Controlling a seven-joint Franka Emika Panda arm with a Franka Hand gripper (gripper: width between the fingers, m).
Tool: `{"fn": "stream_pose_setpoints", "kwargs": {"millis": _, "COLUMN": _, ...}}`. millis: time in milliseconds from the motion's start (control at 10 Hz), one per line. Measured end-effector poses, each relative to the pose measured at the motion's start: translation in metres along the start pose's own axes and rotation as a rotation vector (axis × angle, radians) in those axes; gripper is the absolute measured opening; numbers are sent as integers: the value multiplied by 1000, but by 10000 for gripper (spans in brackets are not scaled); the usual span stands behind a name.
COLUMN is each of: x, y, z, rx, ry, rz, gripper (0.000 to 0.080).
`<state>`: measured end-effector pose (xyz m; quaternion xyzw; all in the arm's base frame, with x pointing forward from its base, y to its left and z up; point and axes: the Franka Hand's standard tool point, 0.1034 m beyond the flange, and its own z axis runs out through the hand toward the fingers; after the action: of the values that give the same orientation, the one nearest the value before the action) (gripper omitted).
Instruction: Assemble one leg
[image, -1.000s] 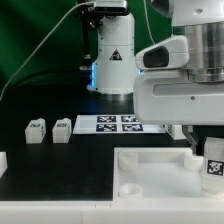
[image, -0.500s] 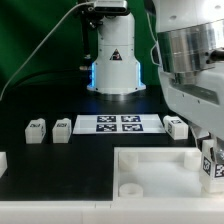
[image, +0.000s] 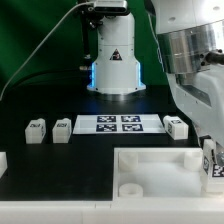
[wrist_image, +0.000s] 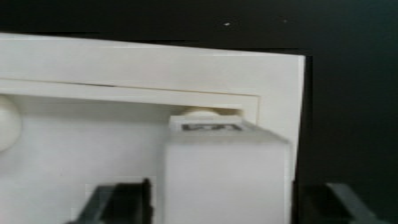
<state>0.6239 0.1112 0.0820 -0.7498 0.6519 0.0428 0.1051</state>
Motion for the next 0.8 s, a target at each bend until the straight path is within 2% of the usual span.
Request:
{"fn": "stream_pose_setpoints", "kwargs": {"millis": 100, "x": -5, "y": 0, "z": 0, "rx": -22, "ry": 5, "rz": -185, "gripper": 555}}
{"fn": "stream_pose_setpoints", "kwargs": {"millis": 200, "x": -11, "y": -2, "z": -1, "rx": -28, "ry": 11, "rz": -358, "gripper": 622}}
{"fn": "stream_pose_setpoints", "kwargs": {"millis": 500, "x": -8, "y": -2, "z": -1, "rx": -29, "ry": 7, "rz": -651, "gripper": 644}}
{"fn": "stream_pose_setpoints", "kwargs": {"millis": 800, "x": -4, "y": -1, "z": 0, "rx": -77, "ry": 32, "rz": -1117, "gripper": 648}}
